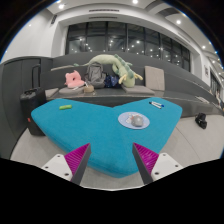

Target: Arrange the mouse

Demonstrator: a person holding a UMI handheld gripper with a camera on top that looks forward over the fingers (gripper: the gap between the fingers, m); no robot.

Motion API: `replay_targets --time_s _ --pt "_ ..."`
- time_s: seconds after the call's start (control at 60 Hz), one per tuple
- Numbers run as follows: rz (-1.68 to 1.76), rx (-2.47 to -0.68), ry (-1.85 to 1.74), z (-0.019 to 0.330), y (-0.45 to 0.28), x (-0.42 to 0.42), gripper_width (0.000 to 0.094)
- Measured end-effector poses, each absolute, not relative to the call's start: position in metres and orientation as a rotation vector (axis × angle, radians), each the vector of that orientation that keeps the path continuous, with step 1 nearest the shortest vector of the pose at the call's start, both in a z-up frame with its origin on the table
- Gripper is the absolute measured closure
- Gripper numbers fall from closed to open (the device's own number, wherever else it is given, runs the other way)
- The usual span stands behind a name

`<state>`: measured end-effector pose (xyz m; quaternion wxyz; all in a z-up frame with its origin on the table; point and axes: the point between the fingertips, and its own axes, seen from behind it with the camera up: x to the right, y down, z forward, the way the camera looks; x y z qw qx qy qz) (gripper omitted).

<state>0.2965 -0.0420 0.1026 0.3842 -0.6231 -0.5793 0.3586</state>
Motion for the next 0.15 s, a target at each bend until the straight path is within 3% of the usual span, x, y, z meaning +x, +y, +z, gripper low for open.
replay_targets --time_s 0.15 --pt "0.9 -1.553 -1.48 0.1067 -0.0436 0.298 0.0085"
